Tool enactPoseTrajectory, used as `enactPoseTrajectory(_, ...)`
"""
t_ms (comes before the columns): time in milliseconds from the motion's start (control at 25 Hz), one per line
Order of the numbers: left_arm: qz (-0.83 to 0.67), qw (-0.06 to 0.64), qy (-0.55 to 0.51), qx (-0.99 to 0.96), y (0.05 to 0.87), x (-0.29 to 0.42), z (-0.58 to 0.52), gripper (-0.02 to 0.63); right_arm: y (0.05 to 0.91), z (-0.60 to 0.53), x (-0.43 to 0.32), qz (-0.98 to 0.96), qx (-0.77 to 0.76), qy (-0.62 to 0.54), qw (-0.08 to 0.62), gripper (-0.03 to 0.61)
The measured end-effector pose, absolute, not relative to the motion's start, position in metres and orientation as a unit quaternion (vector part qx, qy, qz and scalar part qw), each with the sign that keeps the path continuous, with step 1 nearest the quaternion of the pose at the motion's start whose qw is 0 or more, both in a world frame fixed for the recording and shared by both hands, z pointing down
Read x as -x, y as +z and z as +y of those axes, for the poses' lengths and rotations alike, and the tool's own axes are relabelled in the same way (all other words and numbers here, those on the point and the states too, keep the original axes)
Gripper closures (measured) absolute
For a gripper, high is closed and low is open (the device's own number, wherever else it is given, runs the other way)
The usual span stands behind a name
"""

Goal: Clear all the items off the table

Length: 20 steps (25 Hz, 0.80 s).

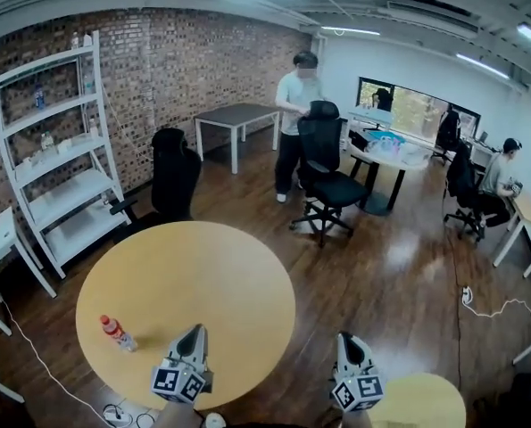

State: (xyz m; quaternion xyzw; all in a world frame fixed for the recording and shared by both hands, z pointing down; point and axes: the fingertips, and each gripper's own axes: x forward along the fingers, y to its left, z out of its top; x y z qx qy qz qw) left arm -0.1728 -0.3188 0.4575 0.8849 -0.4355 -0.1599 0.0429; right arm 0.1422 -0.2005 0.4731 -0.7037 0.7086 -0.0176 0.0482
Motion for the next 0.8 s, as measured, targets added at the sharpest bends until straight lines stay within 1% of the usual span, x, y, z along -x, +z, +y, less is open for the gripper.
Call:
enactPoseTrajectory(160,-0.381,0.054,-0.153,-0.910,0.458,0.130,-0.309,0.614,0.476,-0.163,-0.166,0.675,0.735,-0.016,0.052,0.574)
enactPoseTrajectory(360,-0.321,0.054,-0.151,-0.934,0.455,0.086,-0.292,0.614,0.477,-0.136,-0.183,0.649,0.760,-0.011,0.041,0.574)
enactPoseTrajectory(600,-0.305,0.064,-0.159,-0.937,0.451,0.077,-0.285,0.614,0.478,-0.129,-0.184,0.642,0.766,-0.005,0.017,0.574)
enactPoseTrajectory(800,-0.311,0.041,-0.151,-0.937,0.437,0.081,-0.283,0.614,0.474,-0.123,-0.180,0.633,0.774,0.002,0.007,0.574)
